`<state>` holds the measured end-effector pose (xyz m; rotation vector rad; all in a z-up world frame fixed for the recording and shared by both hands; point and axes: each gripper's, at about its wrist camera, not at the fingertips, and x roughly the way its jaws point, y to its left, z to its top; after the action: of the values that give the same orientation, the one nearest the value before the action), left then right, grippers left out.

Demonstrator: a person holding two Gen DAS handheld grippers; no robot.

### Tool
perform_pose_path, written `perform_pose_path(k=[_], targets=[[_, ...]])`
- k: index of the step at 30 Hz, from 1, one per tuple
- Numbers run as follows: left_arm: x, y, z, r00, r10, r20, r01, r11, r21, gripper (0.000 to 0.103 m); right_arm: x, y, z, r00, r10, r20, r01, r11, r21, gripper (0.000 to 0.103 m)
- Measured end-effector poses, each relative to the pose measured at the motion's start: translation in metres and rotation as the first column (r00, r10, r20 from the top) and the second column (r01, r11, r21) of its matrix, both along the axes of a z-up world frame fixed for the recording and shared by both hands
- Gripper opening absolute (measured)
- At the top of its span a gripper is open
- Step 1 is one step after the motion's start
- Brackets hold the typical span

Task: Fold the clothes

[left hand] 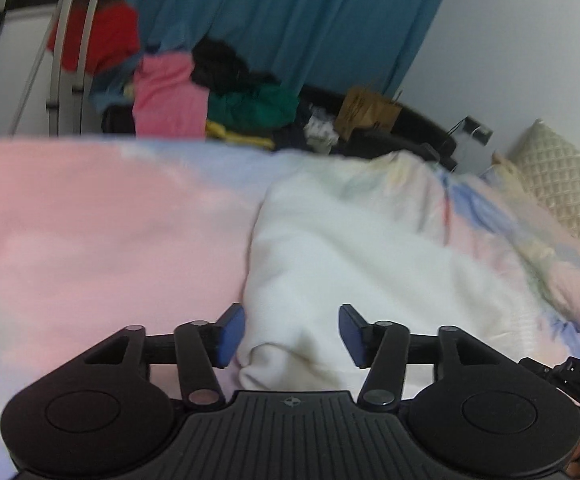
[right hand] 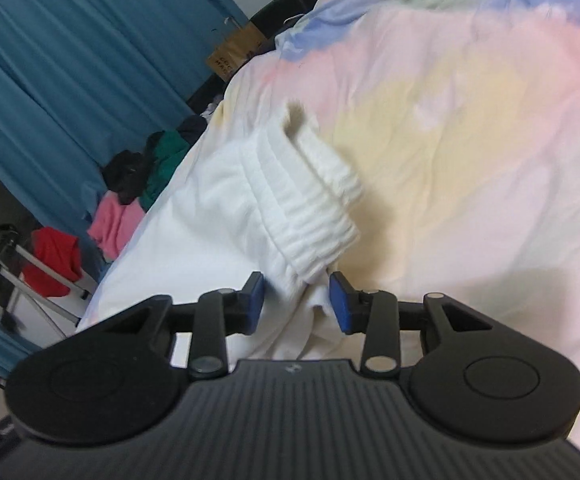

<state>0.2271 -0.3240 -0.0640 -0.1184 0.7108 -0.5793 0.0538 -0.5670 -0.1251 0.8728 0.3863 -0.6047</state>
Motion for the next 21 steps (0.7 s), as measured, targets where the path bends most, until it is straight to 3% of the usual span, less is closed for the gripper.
perform_pose_path(k=[5, 11, 13, 14, 16, 18, 21], targets=[[-0.05, 0.009, 0.072, 0.994, -0.011, 0.109, 0.011, 1.0, -0.001, 0.072, -0.025, 0.028, 0.07, 0.995, 0.096, -0.018, -0.097, 0.98, -0.171, 0.04], [-0.122, 0.035, 0.136, 0.984, -0.03, 0.177, 0.029, 1.0, 0.007, 0.086, -0.062, 0.072, 0.143, 0.975, 0.22, -0.038, -0.22, 0.912, -0.348, 0.04], [-0.148, 0.047, 0.151, 0.979, -0.042, 0.2, 0.041, 0.999, 0.007, 0.097, -0.075, 0.091, 0.16, 0.967, 0.25, -0.057, -0.252, 0.886, -0.388, 0.04], [-0.161, 0.054, 0.159, 0.976, -0.047, 0.212, 0.047, 0.999, 0.007, 0.102, -0.08, 0.099, 0.167, 0.963, 0.262, -0.065, -0.266, 0.873, -0.408, 0.044], [-0.186, 0.065, 0.17, 0.967, -0.047, 0.25, 0.045, 0.999, 0.013, 0.103, -0.092, 0.114, 0.18, 0.955, 0.291, -0.061, -0.287, 0.849, -0.444, 0.061], [-0.209, 0.074, 0.176, 0.958, -0.063, 0.281, 0.055, 0.998, 0.034, 0.103, -0.106, 0.128, 0.188, 0.946, 0.323, -0.038, -0.301, 0.826, -0.477, 0.092], [-0.244, 0.085, 0.179, 0.94, -0.085, 0.331, 0.066, 0.995, 0.069, 0.103, -0.124, 0.149, 0.192, 0.939, 0.344, -0.026, -0.306, 0.796, -0.522, 0.089]])
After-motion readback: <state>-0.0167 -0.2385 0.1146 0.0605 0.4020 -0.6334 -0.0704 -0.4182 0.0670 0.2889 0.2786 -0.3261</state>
